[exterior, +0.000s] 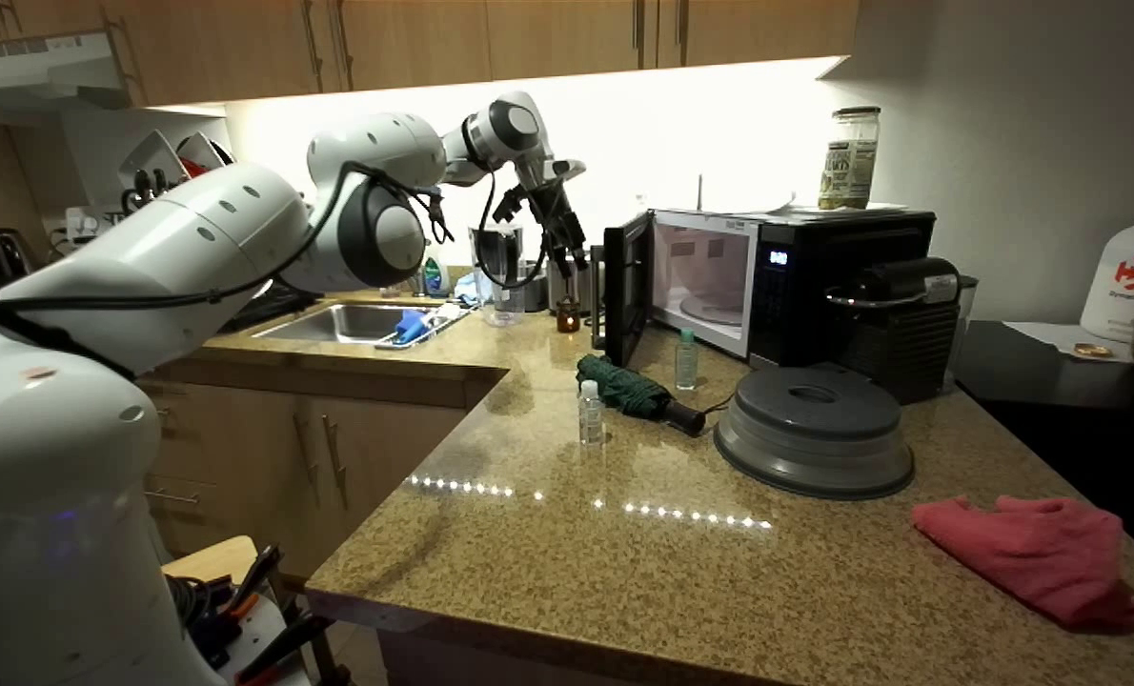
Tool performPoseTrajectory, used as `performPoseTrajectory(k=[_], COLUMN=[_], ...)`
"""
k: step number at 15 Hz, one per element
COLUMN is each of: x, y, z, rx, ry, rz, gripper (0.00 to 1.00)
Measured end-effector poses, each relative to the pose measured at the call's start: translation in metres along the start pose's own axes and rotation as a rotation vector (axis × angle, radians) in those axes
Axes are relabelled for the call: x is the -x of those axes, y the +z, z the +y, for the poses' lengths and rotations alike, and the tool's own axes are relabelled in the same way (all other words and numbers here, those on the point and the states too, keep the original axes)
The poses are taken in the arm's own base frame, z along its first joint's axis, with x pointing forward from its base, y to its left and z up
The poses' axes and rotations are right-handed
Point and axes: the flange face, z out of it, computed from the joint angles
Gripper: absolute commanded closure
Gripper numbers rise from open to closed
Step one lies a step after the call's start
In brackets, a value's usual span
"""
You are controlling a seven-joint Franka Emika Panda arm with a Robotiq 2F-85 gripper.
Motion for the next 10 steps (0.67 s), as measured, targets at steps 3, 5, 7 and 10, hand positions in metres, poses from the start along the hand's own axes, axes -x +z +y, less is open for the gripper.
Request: performPoseTrajectory(k=[3, 5, 7, 10], x=[0.003, 0.004, 0.005, 0.004], y=[-0.007, -0.012, -0.019, -0.038], z=[0.005, 0.010, 0.016, 0.028], rx=[0.003, 0.007, 0.012, 0.003], ry=[-0.024, -0.028, -0.024, -0.017], rz=[-0.022, -0.031, -0.039, -0.033], gripper=[0.00, 0.00, 0.00, 0.00])
